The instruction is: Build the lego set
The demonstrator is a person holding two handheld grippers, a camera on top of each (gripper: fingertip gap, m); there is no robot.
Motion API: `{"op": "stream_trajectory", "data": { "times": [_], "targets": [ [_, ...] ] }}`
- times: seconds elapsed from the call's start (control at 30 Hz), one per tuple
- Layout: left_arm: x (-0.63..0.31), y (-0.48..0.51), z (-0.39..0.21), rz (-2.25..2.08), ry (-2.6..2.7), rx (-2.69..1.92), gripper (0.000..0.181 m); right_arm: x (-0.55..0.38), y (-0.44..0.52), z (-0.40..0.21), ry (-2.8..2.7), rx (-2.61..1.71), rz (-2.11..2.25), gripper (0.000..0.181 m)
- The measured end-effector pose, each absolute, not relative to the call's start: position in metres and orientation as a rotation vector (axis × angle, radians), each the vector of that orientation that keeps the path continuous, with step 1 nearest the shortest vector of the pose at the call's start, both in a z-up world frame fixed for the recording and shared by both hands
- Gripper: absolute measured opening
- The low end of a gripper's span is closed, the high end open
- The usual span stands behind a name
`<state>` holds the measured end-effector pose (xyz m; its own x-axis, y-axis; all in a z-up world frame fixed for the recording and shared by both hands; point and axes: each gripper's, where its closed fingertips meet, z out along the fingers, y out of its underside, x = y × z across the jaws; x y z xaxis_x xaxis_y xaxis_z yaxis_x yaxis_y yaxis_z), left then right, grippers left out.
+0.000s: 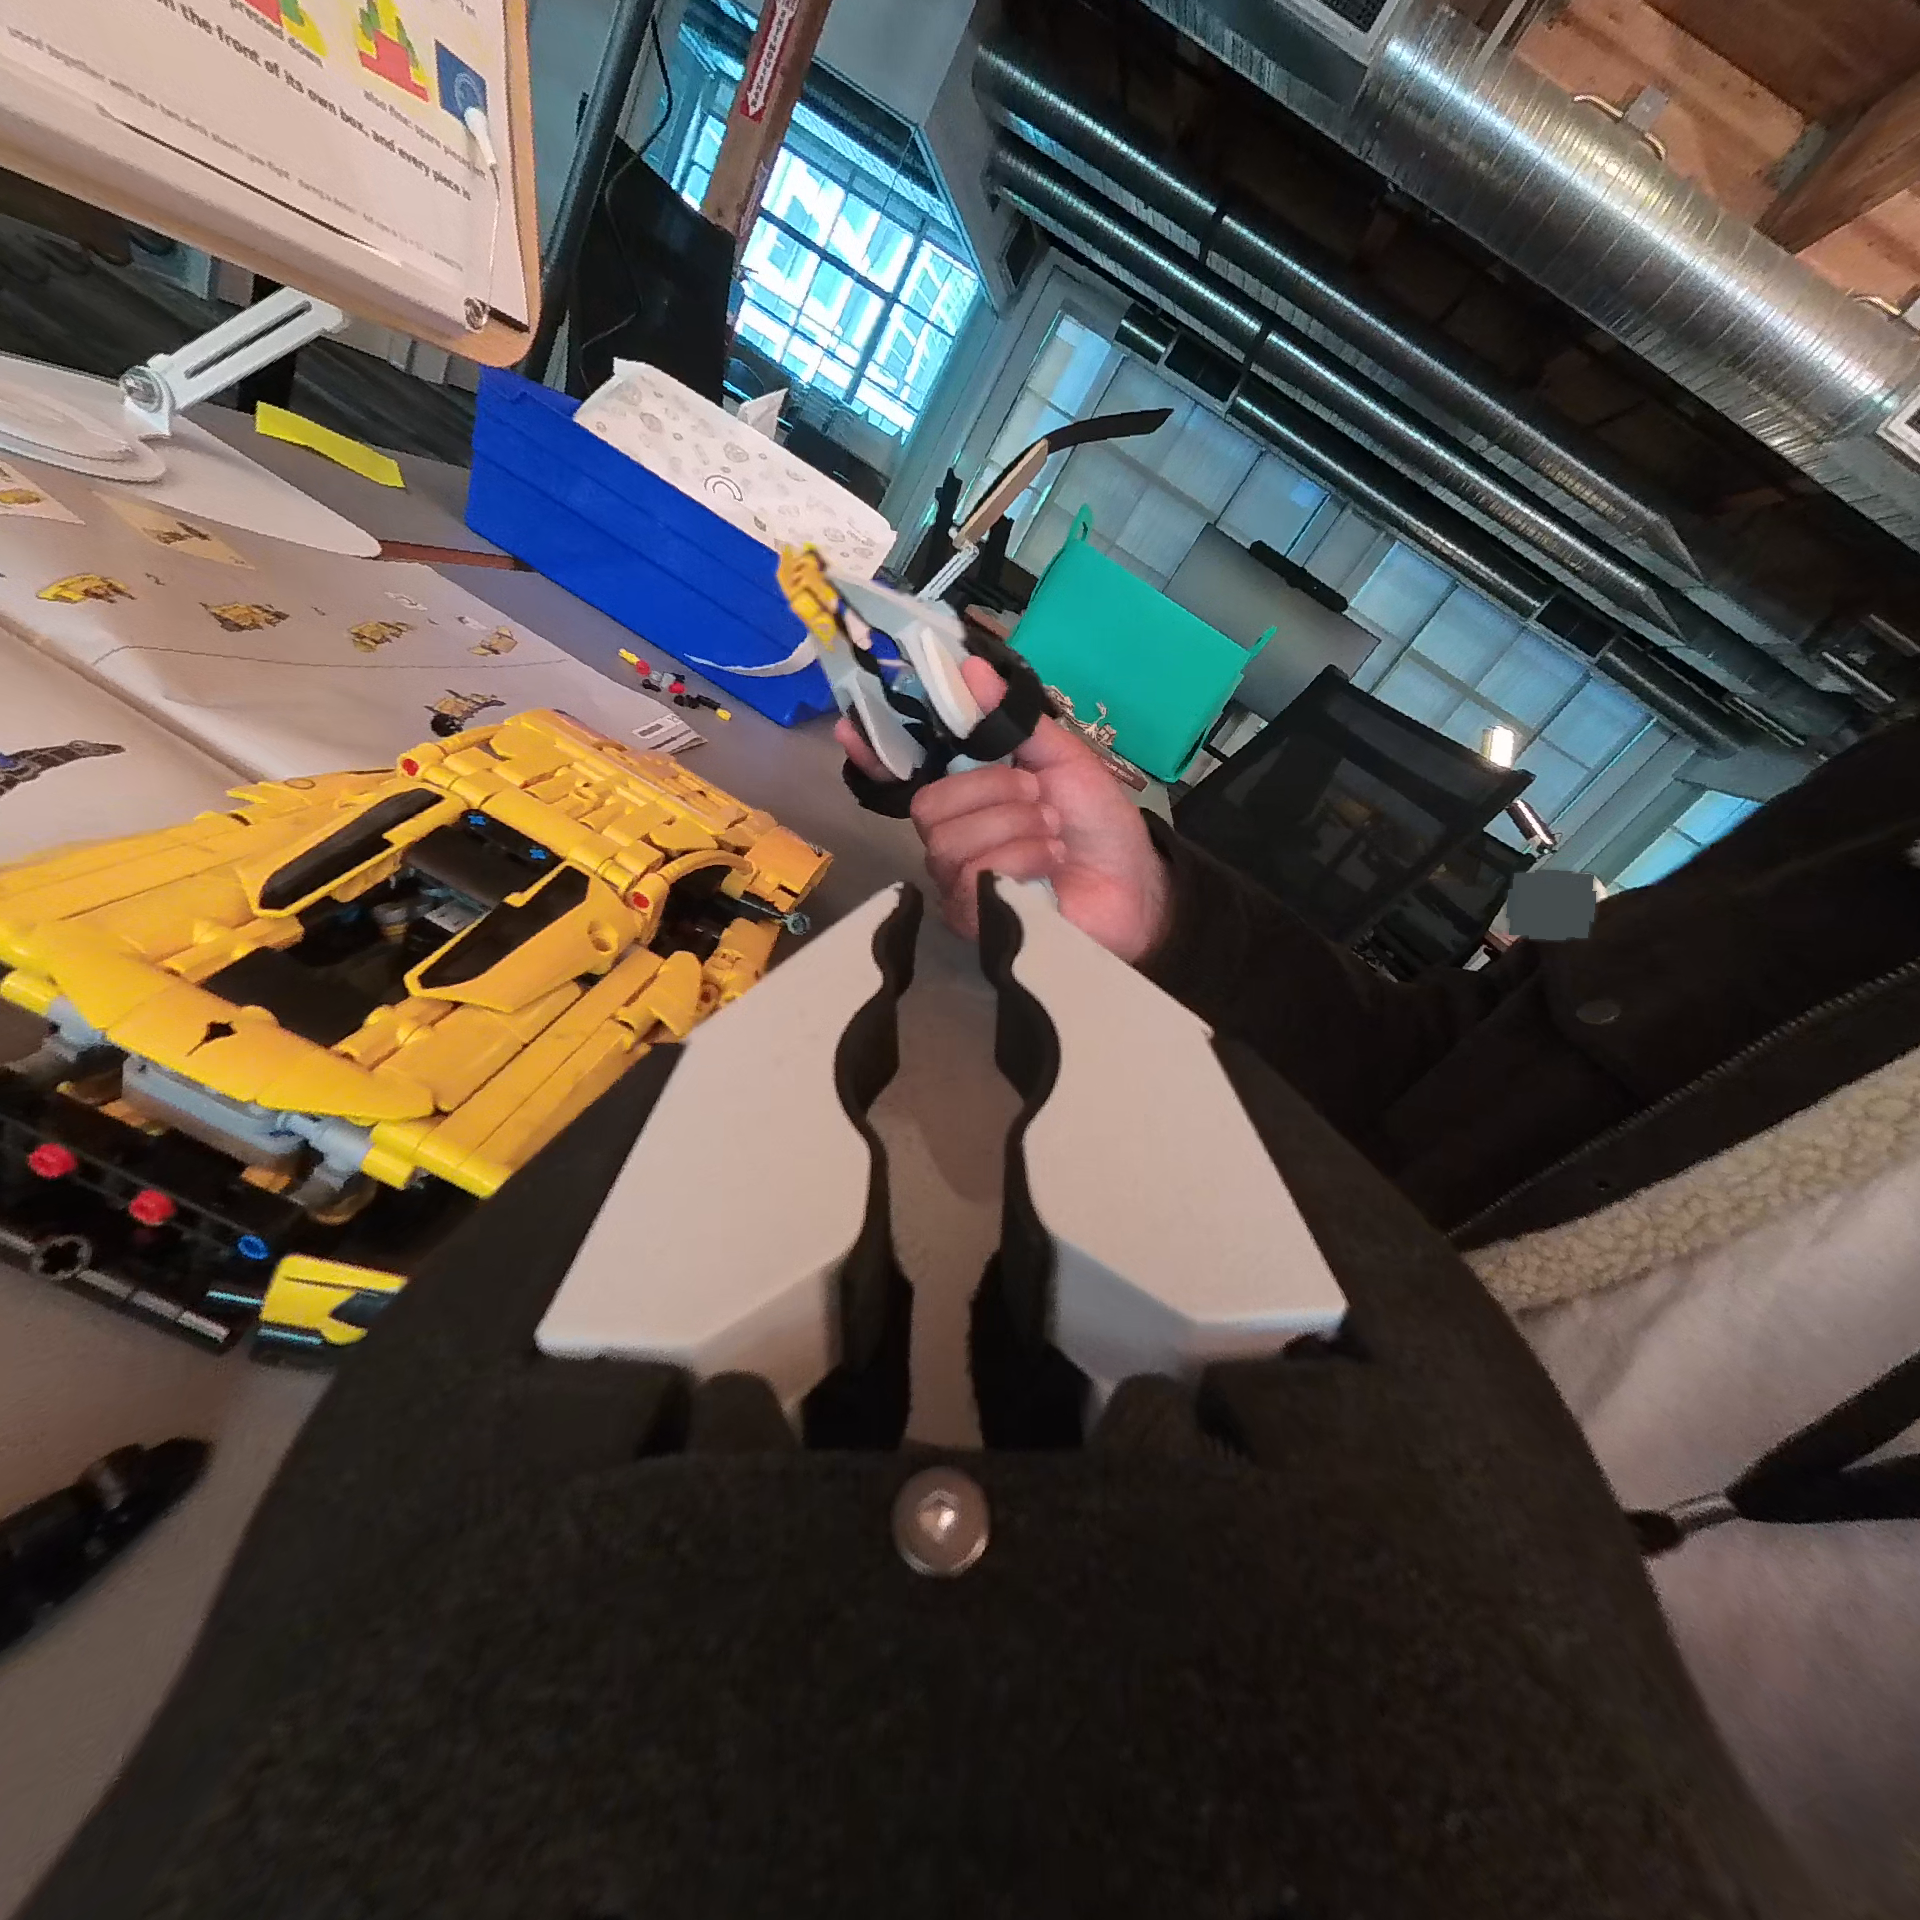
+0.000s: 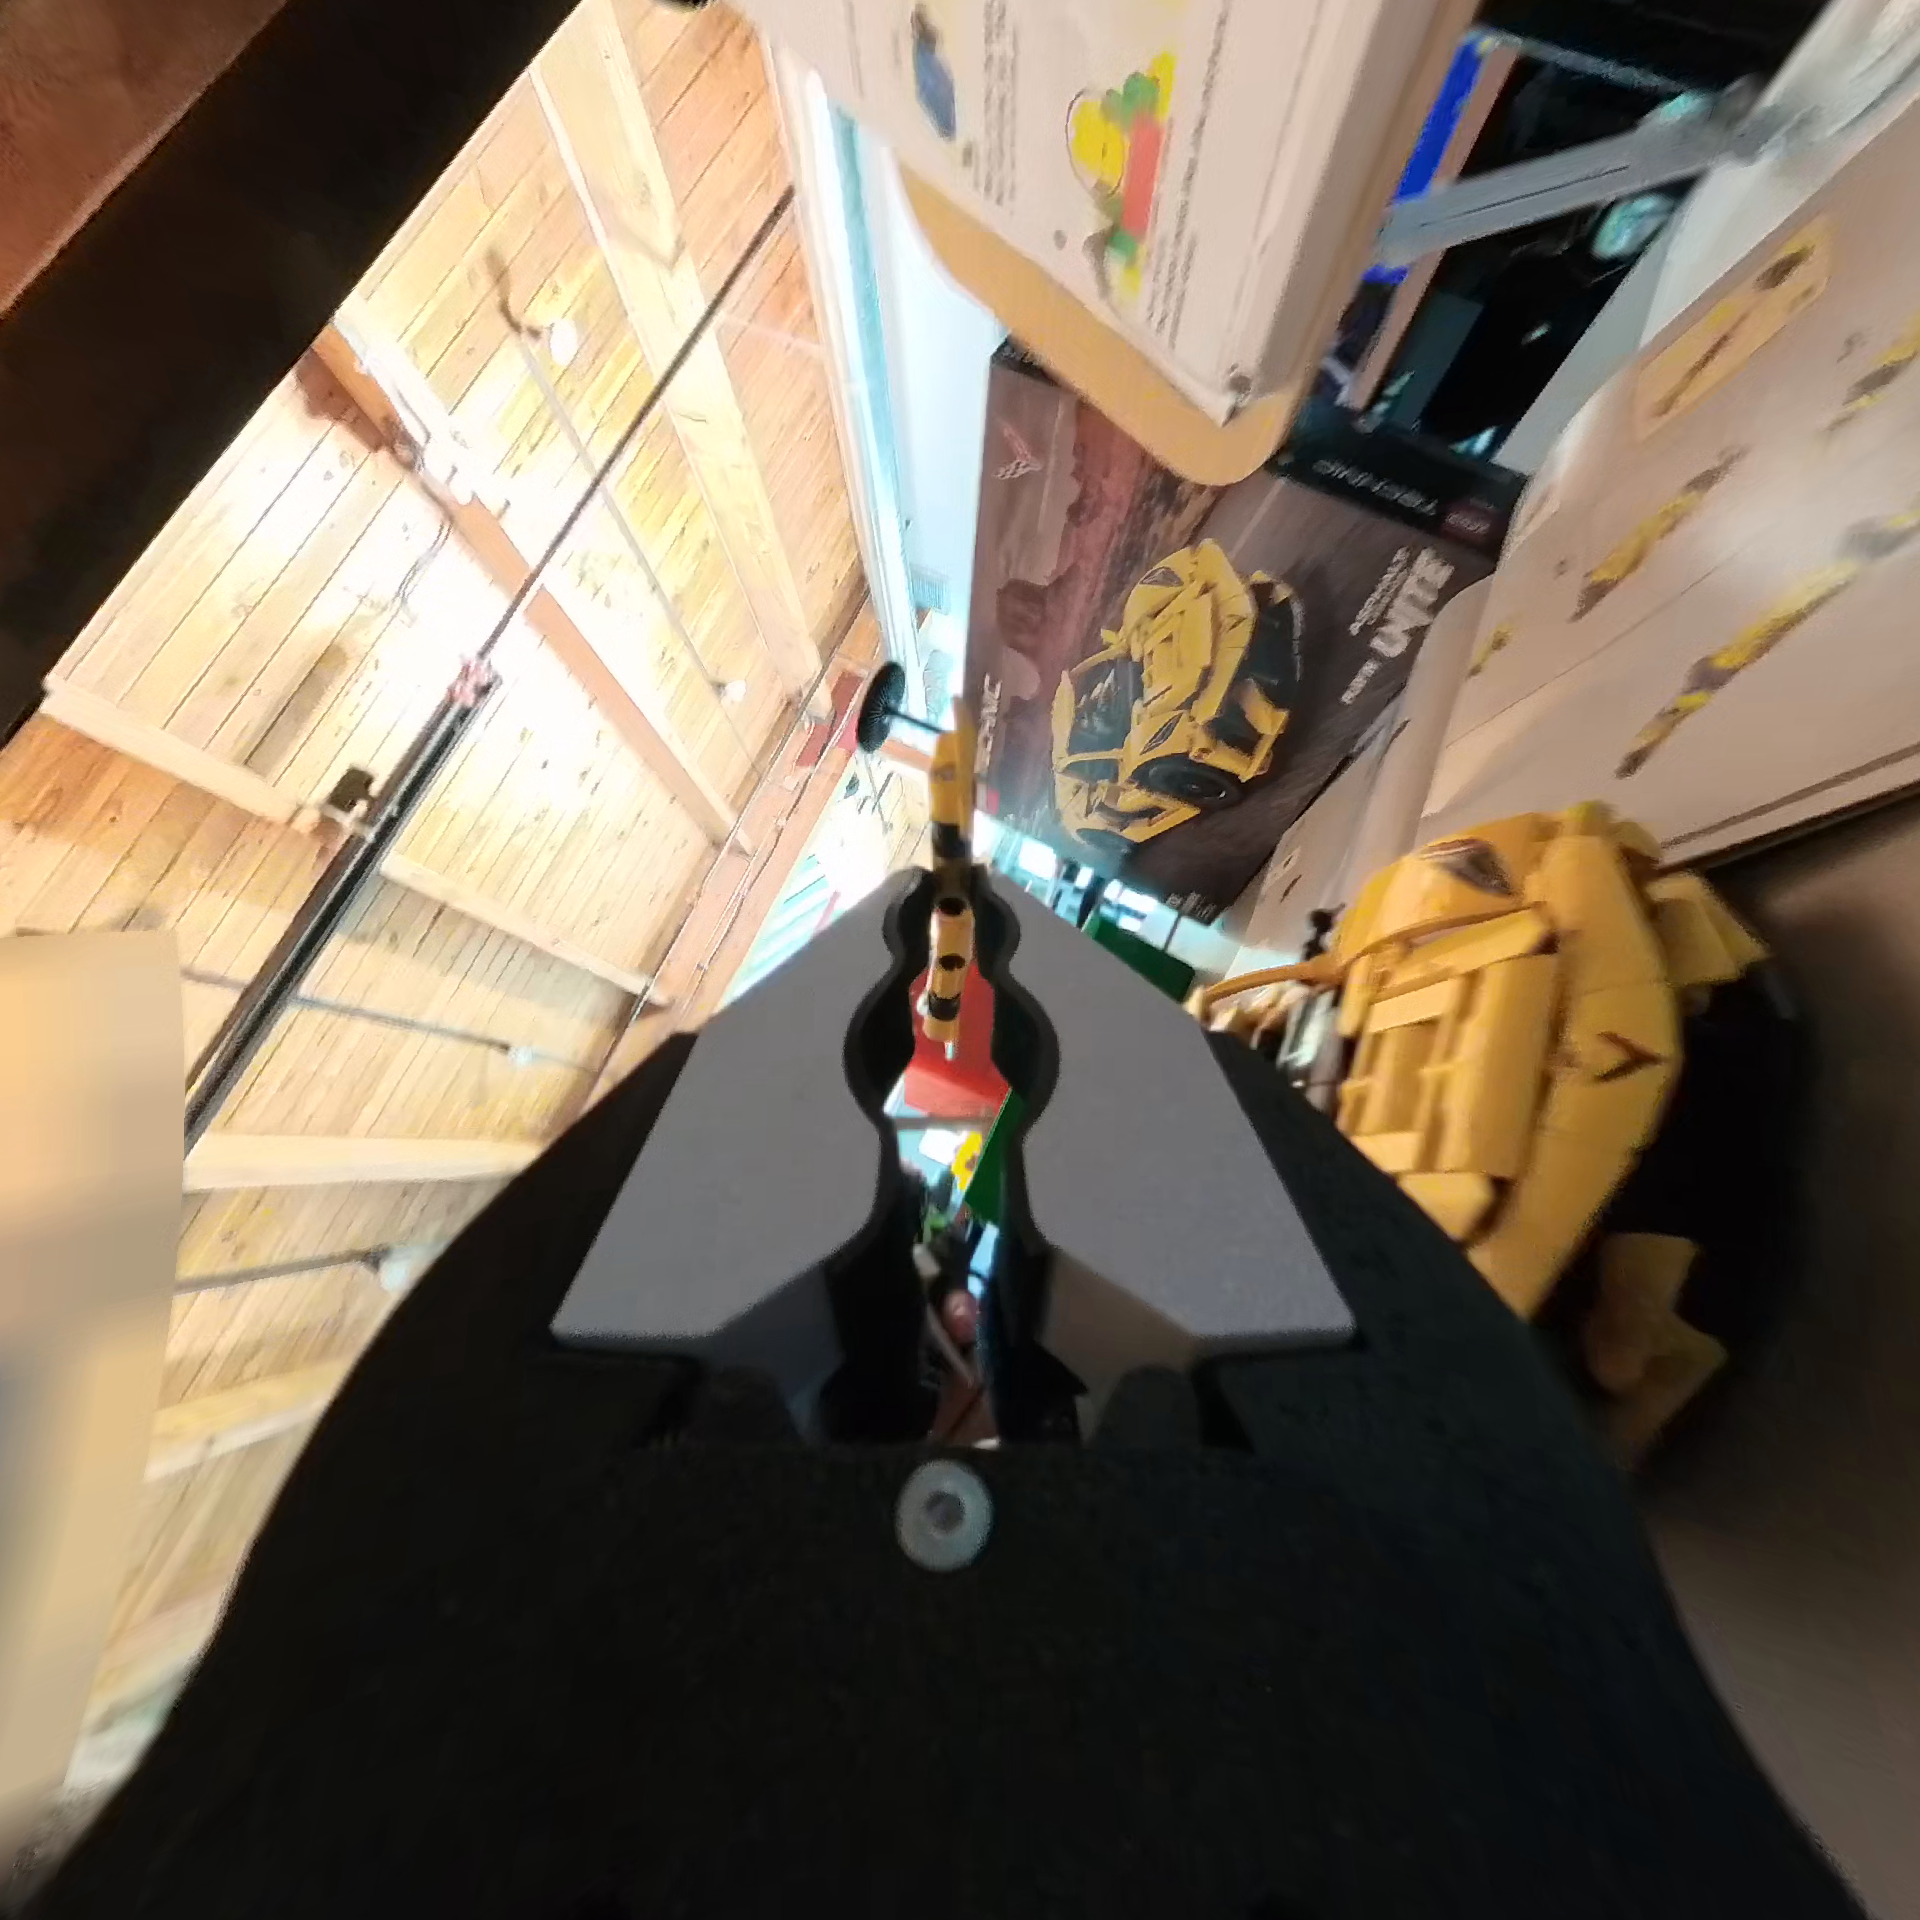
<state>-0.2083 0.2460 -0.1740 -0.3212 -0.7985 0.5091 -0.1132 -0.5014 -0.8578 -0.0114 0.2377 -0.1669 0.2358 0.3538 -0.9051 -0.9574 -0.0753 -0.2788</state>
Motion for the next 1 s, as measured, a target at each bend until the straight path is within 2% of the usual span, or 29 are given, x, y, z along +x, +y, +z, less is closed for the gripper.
{"op": "stream_trajectory", "data": {
  "times": [0.2, 0.33, 0.67, 0.8, 1.0],
  "targets": [
    [-0.186, 0.248, -0.177, -1.809, 1.114, -1.497, 0.03, -0.11, 0.247, -0.135, 0.34, -1.252, 1.308, 0.006],
    [-0.188, 0.241, -0.168, -1.93, 1.067, -1.48, 0.03, -0.139, 0.248, -0.136, 0.27, -1.303, 1.297, 0.006],
    [-0.188, 0.233, -0.161, -2.081, 1.038, -1.479, 0.027, -0.162, 0.252, -0.146, 0.232, -1.366, 1.278, 0.006],
    [-0.19, 0.241, -0.158, -2.093, 0.966, -1.486, 0.008, -0.168, 0.252, -0.147, 0.212, -1.38, 1.269, 0.006],
    [-0.192, 0.24, -0.156, -2.076, 0.99, -1.461, 0.008, -0.17, 0.25, -0.145, 0.188, -1.376, 1.26, 0.006]
  ]
}}
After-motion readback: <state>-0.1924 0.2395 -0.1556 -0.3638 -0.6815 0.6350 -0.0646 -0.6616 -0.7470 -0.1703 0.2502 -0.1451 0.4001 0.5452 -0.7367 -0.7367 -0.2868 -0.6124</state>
